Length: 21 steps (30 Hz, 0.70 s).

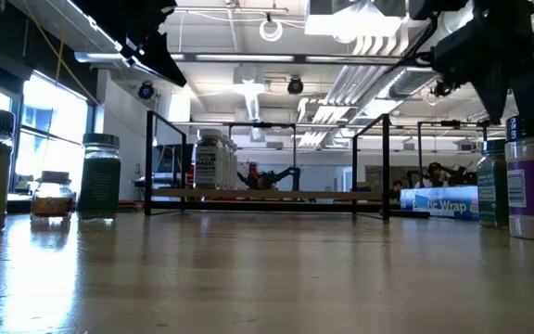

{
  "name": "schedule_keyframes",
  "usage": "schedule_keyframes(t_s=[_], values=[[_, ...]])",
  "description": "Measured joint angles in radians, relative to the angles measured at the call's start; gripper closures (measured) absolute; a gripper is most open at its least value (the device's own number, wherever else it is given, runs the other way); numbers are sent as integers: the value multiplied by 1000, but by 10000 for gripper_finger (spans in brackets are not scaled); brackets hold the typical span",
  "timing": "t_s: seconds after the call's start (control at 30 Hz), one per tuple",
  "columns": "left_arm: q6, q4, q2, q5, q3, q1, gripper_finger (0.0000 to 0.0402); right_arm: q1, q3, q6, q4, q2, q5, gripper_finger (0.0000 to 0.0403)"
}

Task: Shelf spices
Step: Put the top right green seasoning bottle on the shelf

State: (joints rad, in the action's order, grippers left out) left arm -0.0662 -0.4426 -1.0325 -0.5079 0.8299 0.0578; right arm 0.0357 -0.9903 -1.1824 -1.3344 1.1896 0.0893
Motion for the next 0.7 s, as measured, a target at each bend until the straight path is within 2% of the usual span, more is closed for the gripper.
schedule_keyframes(t_s=[0.27,0.7], values=[[18,0,1,0,0,0,401,-5,62,-120,47,11,-81,123],[18,1,1,0,0,0,401,-5,73,-49,84,167,-91,131]])
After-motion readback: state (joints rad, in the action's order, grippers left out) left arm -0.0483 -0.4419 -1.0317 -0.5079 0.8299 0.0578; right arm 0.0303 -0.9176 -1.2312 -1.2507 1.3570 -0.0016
